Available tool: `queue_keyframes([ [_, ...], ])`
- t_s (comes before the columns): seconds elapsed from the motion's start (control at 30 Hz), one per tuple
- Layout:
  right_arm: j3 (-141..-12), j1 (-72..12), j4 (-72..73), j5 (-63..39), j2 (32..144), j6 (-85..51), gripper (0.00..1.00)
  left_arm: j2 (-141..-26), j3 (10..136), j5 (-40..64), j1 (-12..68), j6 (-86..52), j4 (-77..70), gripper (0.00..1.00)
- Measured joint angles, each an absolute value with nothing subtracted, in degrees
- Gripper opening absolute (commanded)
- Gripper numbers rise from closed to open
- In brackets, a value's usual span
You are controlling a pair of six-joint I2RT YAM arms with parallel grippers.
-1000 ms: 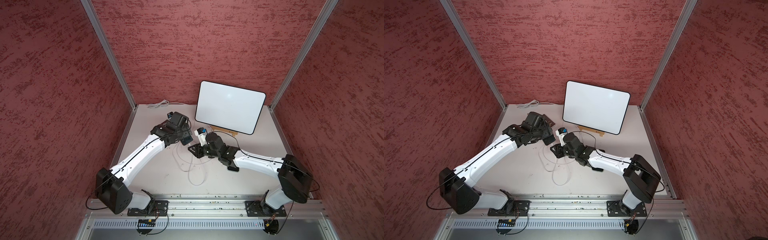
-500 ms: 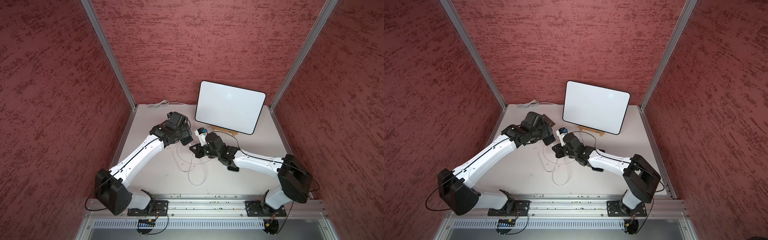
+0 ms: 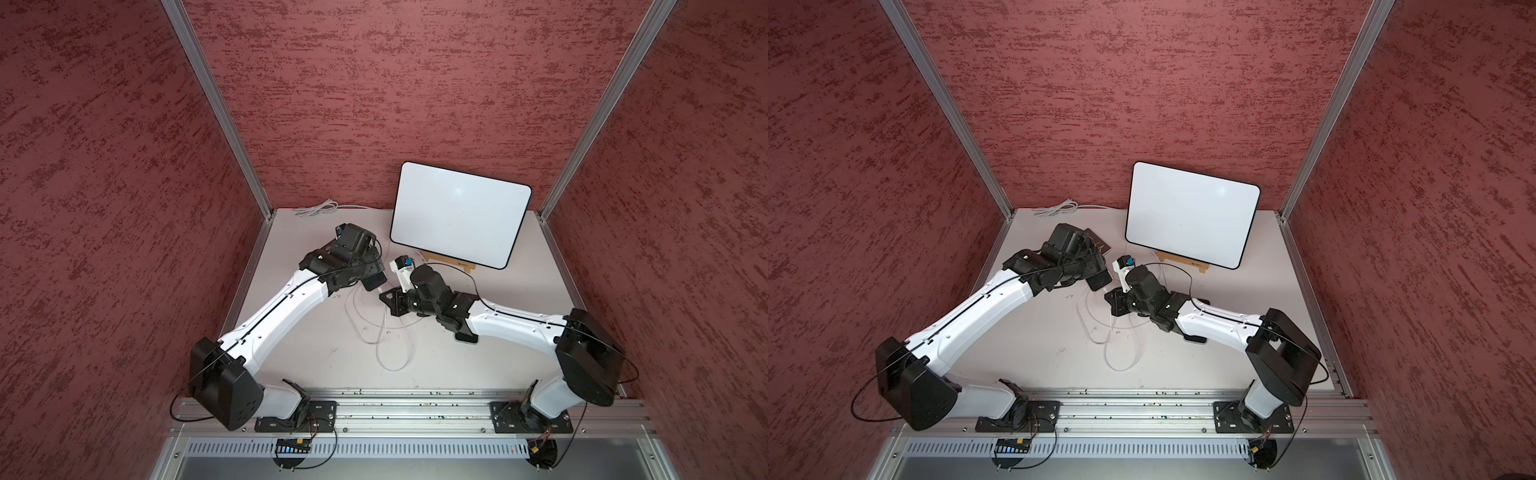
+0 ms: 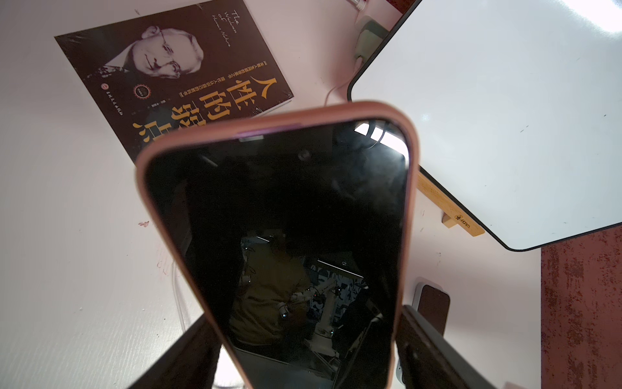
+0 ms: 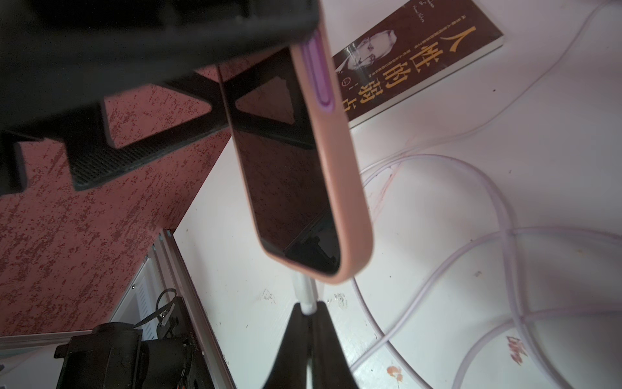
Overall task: Unplug the charging cable from the phone
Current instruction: Remove the charging cable from the phone.
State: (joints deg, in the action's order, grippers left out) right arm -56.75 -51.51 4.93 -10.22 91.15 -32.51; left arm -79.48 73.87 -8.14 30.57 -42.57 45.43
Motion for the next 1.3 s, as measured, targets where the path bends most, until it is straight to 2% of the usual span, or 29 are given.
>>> queue_keyframes([
  [1.3, -56.8, -51.5, 3.5, -10.0, 91.0, -32.3, 0.00, -79.4, 73.9, -7.5, 27.2, -41.7, 45.4, 0.53],
])
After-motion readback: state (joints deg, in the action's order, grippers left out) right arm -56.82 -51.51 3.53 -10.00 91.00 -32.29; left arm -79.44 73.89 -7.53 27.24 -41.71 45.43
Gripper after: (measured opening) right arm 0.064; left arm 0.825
